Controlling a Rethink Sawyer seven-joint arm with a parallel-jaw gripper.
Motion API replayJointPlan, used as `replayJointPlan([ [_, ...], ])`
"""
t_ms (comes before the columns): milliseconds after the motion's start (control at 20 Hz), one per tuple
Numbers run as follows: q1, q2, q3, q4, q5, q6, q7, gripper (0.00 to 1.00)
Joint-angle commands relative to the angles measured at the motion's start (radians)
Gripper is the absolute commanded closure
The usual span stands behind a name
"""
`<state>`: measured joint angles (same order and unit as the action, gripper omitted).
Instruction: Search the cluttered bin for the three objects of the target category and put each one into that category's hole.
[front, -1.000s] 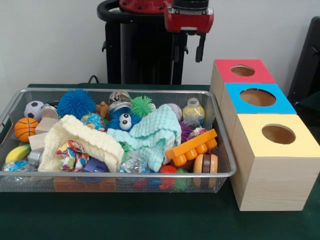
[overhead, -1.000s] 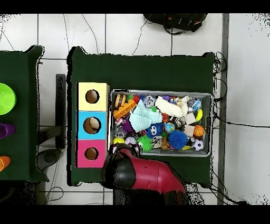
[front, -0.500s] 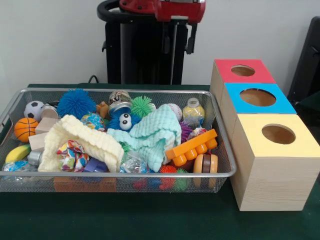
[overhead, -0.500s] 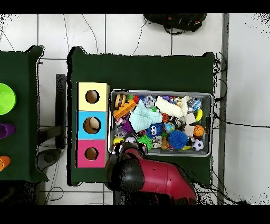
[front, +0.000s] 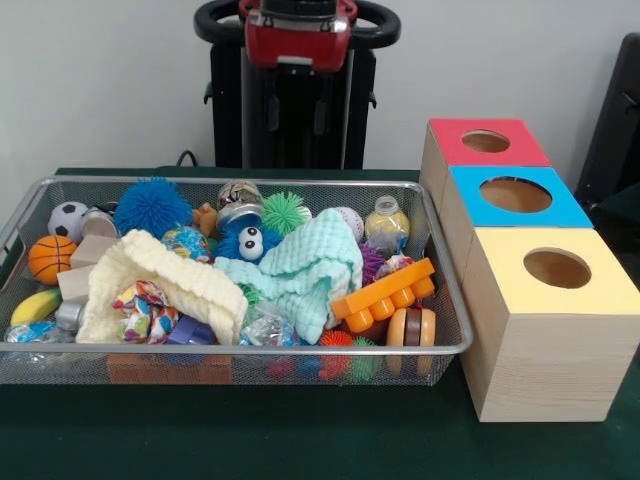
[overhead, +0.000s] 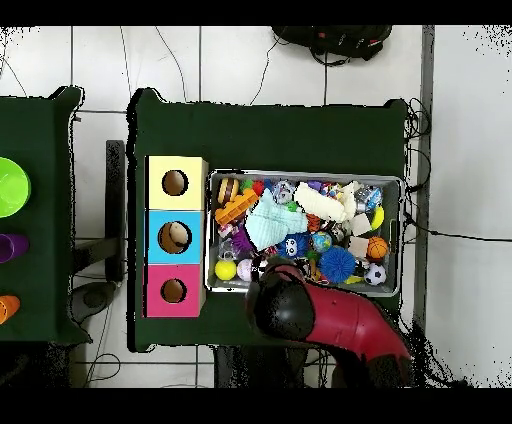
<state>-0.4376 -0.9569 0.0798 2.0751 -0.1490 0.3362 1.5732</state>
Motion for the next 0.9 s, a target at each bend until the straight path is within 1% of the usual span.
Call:
replayJointPlan([
  [50, -0.049, 0.107, 0.107, -0.119, -0.073, 0.074, -0.084, 0.00],
  [100, -0.059, 0.115, 0.115, -0.122, -0.082, 0.079, -0.094, 0.00],
  [200, -0.086, 0.121, 0.136, -0.097, -0.109, 0.051, -0.107, 0.00],
  [350, -0.105, 0.150, 0.125, -0.055, -0.187, -0.061, -0.076, 0.00],
  [500, -0.131, 0.223, 0.102, -0.043, -0.276, -0.177, -0.043, 0.00],
  [600, -0.155, 0.251, 0.098, -0.029, -0.320, -0.225, -0.026, 0.00],
  [700, -0.181, 0.270, 0.103, -0.017, -0.353, -0.243, -0.013, 0.00],
  [850, -0.203, 0.295, 0.094, -0.019, -0.410, -0.285, 0.008, 0.00],
  [900, -0.218, 0.297, 0.100, -0.022, -0.422, -0.285, 0.007, 0.00],
])
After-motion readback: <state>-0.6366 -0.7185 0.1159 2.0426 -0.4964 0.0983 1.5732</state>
